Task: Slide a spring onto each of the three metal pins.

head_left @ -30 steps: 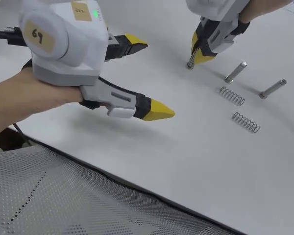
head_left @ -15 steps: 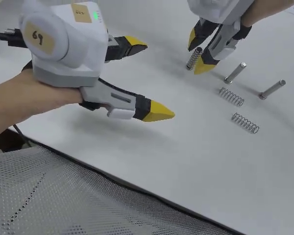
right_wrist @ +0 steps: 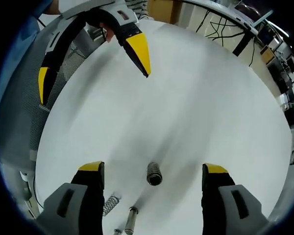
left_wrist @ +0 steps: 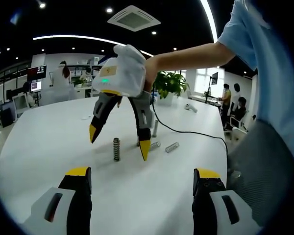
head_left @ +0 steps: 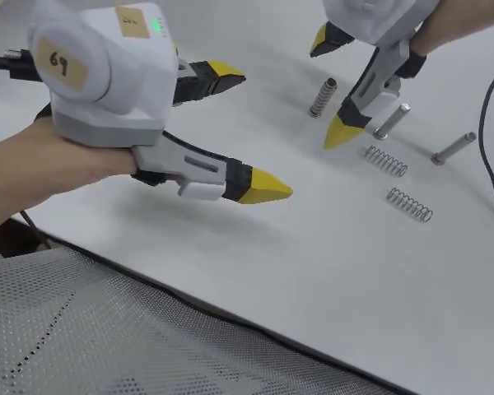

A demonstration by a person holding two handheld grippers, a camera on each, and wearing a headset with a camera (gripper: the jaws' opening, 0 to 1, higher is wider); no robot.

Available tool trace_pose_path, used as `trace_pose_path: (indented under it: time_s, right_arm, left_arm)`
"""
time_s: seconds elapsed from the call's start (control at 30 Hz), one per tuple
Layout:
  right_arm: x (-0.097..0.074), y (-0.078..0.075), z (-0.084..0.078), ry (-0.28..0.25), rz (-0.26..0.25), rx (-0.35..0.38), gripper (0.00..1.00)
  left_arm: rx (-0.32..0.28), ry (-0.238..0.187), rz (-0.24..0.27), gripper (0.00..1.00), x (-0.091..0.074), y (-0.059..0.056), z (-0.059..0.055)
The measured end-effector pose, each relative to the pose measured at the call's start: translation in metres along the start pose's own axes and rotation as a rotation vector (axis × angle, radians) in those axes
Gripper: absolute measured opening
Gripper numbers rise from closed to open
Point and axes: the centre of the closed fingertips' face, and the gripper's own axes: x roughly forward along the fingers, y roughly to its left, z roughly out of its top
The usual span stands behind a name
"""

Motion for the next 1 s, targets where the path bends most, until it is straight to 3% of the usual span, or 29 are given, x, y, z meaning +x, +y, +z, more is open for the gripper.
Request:
trace_pose_path:
  time_s: [0.27,0.5,0.8,1.0]
  right_arm:
    - [-0.004,-0.005,-0.005,-0.006,-0.031,0.010,0.87]
    - [-0.017,-0.008,-0.004,-0.024,-0.066,0.024,0.87]
    - [-0.040,-0.005,-0.003,-0.118,-0.122,0.107,0.87]
    - [-0.047,-0.002,-0.011,-0.178,-0.166,0.181,0.87]
  left_arm:
    - [-0.002,-0.004,-0.001,0.83,0.000,0.000,0.001]
    - [0.002,-0.006,-0.004,0.83,0.000,-0.001,0.003]
    - [0.012,-0.004,-0.019,0.82,-0.002,-0.004,0.006]
    - [0.021,-0.002,-0.031,0.82,0.000,-0.002,0.010]
